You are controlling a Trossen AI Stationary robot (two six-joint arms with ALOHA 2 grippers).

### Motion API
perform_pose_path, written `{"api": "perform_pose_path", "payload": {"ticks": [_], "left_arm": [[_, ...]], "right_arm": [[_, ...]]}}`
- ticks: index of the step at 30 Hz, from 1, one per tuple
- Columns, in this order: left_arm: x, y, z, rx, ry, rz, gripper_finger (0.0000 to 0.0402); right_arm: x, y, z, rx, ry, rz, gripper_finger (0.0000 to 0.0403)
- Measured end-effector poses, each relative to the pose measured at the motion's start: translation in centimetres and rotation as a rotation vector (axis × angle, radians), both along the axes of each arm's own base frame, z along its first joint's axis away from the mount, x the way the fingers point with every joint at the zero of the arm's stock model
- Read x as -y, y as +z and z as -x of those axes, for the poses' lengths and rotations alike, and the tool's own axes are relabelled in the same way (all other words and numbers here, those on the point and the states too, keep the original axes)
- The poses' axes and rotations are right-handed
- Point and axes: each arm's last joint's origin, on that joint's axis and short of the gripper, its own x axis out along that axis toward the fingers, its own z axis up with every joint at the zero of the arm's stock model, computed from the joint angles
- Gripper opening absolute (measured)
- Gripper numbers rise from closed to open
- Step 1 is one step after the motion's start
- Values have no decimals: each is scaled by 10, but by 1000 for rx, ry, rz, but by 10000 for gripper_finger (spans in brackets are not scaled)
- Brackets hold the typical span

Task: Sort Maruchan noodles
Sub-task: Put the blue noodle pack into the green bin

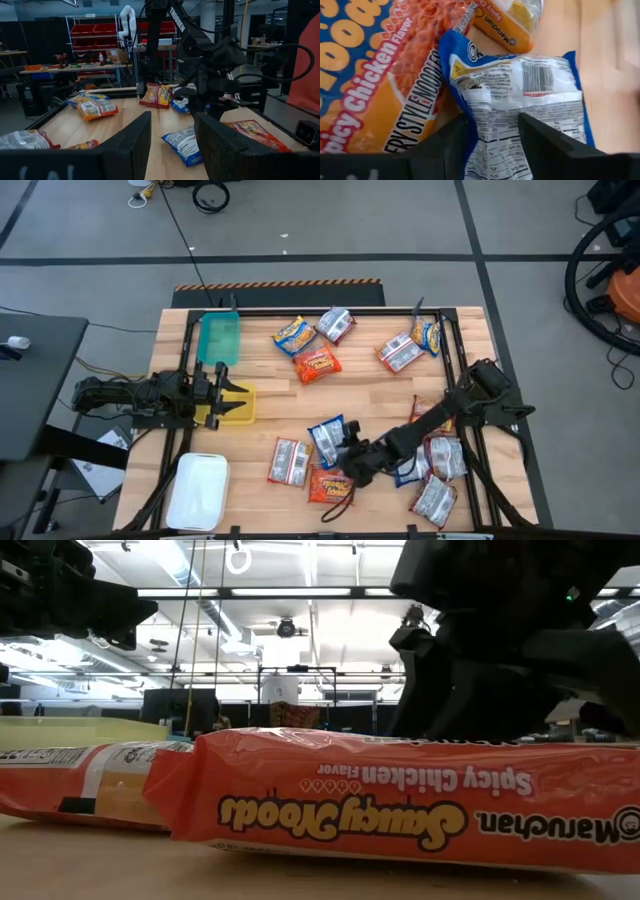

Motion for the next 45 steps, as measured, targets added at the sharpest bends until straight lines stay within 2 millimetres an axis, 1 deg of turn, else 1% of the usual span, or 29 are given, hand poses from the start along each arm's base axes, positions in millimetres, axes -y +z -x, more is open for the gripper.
{"api": "perform_pose_path", "payload": {"ticks": [2, 4, 6, 8, 9, 10, 12, 14, 16, 19, 21, 23, 27, 29, 31, 33, 36, 38, 40, 43, 45], "left_arm": [[0, 0, 0, 0, 0, 0, 156], [0, 0, 0, 0, 0, 0, 156], [0, 0, 0, 0, 0, 0, 156], [0, 0, 0, 0, 0, 0, 156], [0, 0, 0, 0, 0, 0, 156], [0, 0, 0, 0, 0, 0, 156], [0, 0, 0, 0, 0, 0, 156], [0, 0, 0, 0, 0, 0, 156], [0, 0, 0, 0, 0, 0, 156], [0, 0, 0, 0, 0, 0, 156], [0, 1, 0, 14, 0, 0, 156], [0, 6, 1, 61, -3, 23, 156], [0, 12, 2, 116, -26, 165, 156], [0, 15, 2, 145, -41, 205, 156], [2, 20, 3, 188, -102, 243, 156], [6, 25, 1, 219, -175, 256, 155], [15, 31, -6, 275, -246, 207, 144], [23, 32, -16, 247, -247, 153, 131], [33, 40, -30, 203, -217, 94, 119], [47, 53, -60, 96, -83, 8, 105], [55, 53, -82, -23, 8, -68, 102]], "right_arm": [[2, 0, -1, -3, -1, -6, 157], [4, 0, -2, -7, -1, -12, 129], [6, 0, -3, -8, -11, -20, 90], [8, 3, -4, -6, -15, -39, 41], [9, 7, -4, 1, -14, -50, 22], [10, 12, -4, 12, -13, -61, 12], [13, 27, -3, 50, -26, -86, 14], [19, 47, -1, 102, -46, -124, 13], [29, 68, 1, 157, -75, -178, 7], [47, 97, 4, 224, -119, -305, 8], [60, 111, 5, 245, -135, -392, 10], [73, 119, 5, 255, -143, -454, 9], [92, 125, 1, 273, -155, -503, 7], [100, 124, -2, 270, -168, -511, 7], [105, 121, -4, 266, -186, -507, 8], [109, 117, -8, 273, -200, -499, 8], [112, 113, -12, 282, -212, -461, 7], [116, 112, -13, 287, -230, -447, 7], [120, 112, -16, 310, -242, -447, 7], [127, 111, -17, 312, -263, -443, 7], [131, 111, -18, 314, -276, -441, 7]]}}
